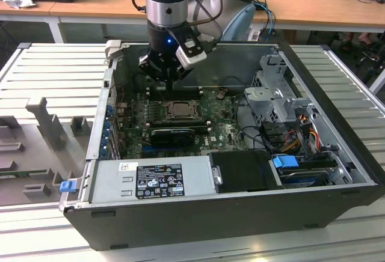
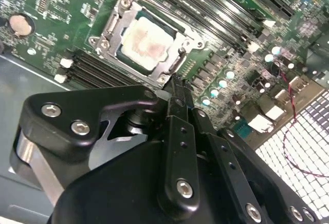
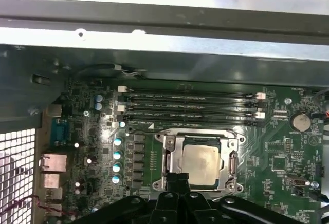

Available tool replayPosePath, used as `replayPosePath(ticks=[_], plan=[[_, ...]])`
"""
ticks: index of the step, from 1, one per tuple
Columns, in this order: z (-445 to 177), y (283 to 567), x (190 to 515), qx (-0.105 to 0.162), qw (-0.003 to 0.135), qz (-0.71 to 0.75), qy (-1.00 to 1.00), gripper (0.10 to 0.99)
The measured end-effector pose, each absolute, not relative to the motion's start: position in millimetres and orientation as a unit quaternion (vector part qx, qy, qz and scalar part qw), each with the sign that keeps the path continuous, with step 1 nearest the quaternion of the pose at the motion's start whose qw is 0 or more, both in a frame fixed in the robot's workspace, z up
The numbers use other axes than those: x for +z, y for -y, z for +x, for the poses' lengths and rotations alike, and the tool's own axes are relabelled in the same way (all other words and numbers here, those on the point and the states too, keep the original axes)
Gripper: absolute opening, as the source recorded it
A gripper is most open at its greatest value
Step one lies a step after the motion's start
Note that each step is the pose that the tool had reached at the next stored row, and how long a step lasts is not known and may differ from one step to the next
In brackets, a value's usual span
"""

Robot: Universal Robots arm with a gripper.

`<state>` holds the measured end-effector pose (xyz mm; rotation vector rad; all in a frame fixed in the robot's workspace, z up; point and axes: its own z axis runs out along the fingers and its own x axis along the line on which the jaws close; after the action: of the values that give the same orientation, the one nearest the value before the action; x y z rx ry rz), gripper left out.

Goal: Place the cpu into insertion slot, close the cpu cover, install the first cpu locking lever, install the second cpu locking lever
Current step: 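Install the first cpu locking lever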

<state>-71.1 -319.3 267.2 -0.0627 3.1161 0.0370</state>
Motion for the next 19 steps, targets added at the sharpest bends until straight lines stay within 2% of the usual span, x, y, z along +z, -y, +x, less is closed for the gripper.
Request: replayPosePath(ticks=[19], plan=[[-100.7,317.2,264.3,0.012,0.012,-0.020,-1.000,0.106]])
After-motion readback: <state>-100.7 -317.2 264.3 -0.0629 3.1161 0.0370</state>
